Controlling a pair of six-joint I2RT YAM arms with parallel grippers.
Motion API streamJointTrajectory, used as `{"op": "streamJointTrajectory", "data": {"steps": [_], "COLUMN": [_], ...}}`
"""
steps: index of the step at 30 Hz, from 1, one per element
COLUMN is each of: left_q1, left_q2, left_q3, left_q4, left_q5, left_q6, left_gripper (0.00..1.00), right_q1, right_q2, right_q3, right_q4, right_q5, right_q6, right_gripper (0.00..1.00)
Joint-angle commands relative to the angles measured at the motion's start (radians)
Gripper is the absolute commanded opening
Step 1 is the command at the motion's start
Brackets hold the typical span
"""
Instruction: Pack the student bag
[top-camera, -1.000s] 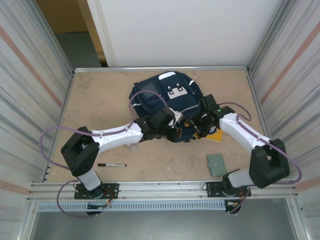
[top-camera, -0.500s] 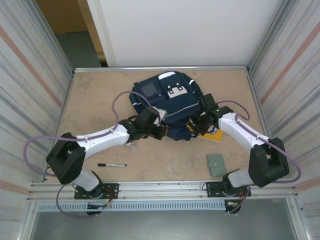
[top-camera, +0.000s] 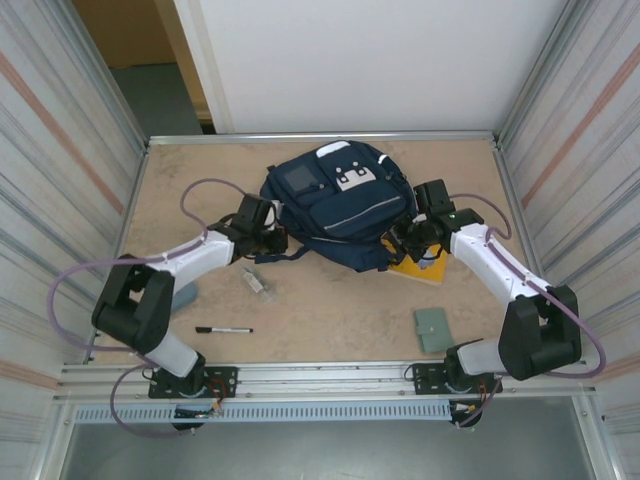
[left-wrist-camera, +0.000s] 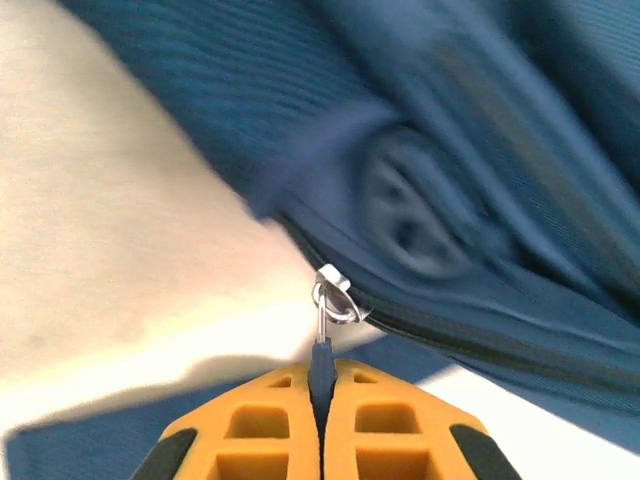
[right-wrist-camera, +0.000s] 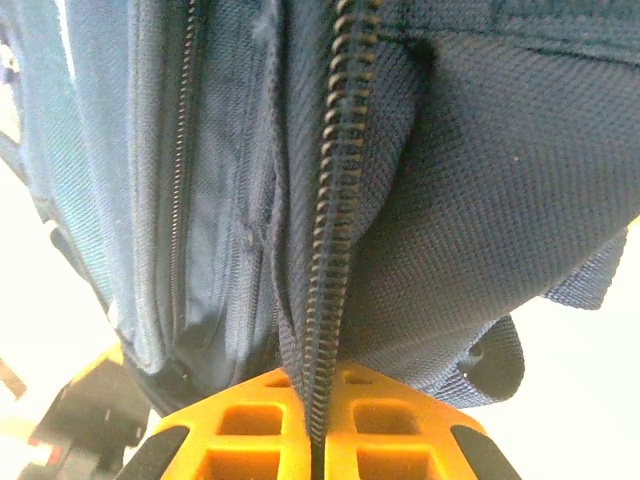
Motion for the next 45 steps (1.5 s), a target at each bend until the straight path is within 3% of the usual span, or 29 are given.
{"op": "streamJointTrajectory", "data": {"steps": [1,3,5,8,13,15,18,22,25,28,30,33,38,41,45], "left_q1": [0.049,0.063,0.087,0.098,0.101,0.105,0.106,0.093,0.026,-0.077,-0.135,-0.171,-0.151,-0.088,0.031], "left_q2": [0.071,0.122,0.156,0.144,-0.002,-0.062,-0.141,-0.232,-0.266,-0.252,-0.235,-0.187,-0.082,-0.04,-0.002], "left_q3": [0.06,0.096,0.137,0.156,0.093,0.073,0.05,-0.015,-0.055,-0.051,-0.046,-0.044,-0.02,-0.018,0.005], "left_q4": [-0.063,-0.074,-0.1,-0.09,-0.095,-0.119,-0.177,-0.191,-0.168,-0.144,-0.122,-0.092,-0.083,-0.078,-0.087], "left_q5": [-0.074,-0.104,-0.064,0.001,-0.027,-0.027,0.008,0.113,0.119,0.117,0.057,-0.023,-0.042,-0.007,0.097], "left_q6": [-0.02,-0.022,-0.073,-0.12,-0.149,-0.133,-0.11,-0.133,-0.168,-0.201,-0.222,-0.261,-0.281,-0.28,-0.245], "left_gripper": [0.0,0.0,0.0,0.07,0.24,0.29,0.32,0.34,0.37,0.41,0.44,0.47,0.48,0.48,0.48], "right_q1": [0.019,0.056,0.111,0.213,0.275,0.282,0.284,0.243,0.155,0.022,-0.039,-0.081,-0.066,-0.003,0.114], "right_q2": [-0.048,-0.051,-0.059,-0.065,-0.055,-0.053,-0.019,-0.026,-0.069,-0.083,-0.071,-0.024,0.107,0.169,0.251], "right_q3": [0.042,0.03,0.003,-0.033,-0.035,-0.033,-0.006,0.044,0.026,-0.004,-0.033,-0.067,-0.068,-0.053,0.028], "right_q4": [-0.003,0.0,0.033,0.06,0.028,0.029,0.025,-0.086,-0.082,-0.042,0.013,0.11,0.19,0.231,0.179], "right_q5": [0.005,0.028,0.052,0.132,0.196,0.181,0.048,0.15,0.216,0.165,0.115,0.004,-0.078,-0.231,-0.267], "right_q6": [-0.025,-0.024,-0.024,-0.034,-0.115,-0.196,-0.369,-0.502,-0.586,-0.623,-0.631,-0.647,-0.659,-0.712,-0.758], "right_gripper": [0.0,0.0,0.01,0.08,0.21,0.24,0.27,0.41,0.51,0.56,0.57,0.55,0.54,0.51,0.49]}}
